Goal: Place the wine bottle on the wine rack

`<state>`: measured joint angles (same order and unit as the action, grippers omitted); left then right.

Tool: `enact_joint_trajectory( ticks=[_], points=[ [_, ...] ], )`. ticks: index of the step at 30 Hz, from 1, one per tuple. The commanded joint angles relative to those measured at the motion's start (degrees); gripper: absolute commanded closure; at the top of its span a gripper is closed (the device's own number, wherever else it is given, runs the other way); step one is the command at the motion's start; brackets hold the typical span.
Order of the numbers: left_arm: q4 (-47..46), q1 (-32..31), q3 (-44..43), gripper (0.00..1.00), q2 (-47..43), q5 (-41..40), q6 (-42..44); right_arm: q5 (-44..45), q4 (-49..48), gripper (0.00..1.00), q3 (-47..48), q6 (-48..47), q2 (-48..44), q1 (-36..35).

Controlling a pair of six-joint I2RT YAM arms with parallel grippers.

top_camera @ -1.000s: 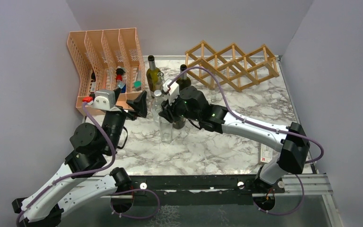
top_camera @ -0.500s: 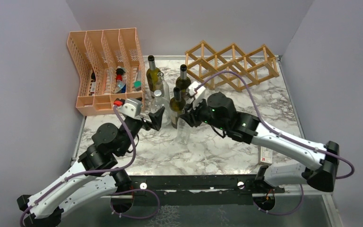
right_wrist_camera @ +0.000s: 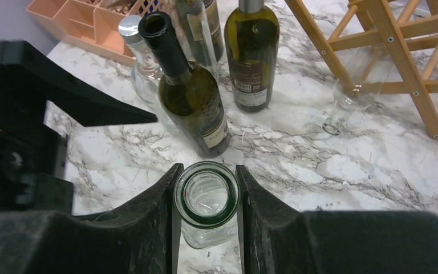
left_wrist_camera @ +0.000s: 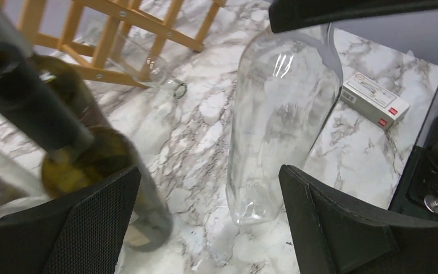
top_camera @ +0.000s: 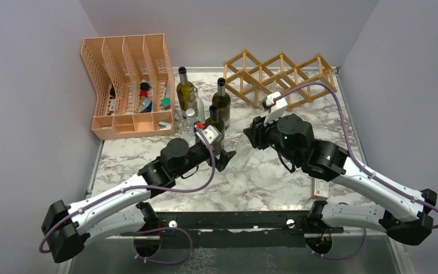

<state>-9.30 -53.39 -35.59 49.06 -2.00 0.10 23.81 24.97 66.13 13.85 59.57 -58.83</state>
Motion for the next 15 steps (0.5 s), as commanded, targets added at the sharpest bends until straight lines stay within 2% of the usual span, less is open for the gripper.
enact_joint_trajectory(
  ticks=[1,8,15],
  points=[
    [-12.19,-0.40,-0.76,0.01,6.63,9.60,1.09,4.14,2.13,0.94,5.33,6.41,-3.01,-0.28],
    [-22.77,-1.15,2.34,0.01,11.07,13.95,3.57,4.14,-0.35,0.94,4.48,8.96,-6.73,-0.25],
    [-25.09,-1.96,1.29,0.01,15.30,12.29,5.14,4.14,-2.00,0.94,4.10,11.29,-8.55,-0.27]
  ],
)
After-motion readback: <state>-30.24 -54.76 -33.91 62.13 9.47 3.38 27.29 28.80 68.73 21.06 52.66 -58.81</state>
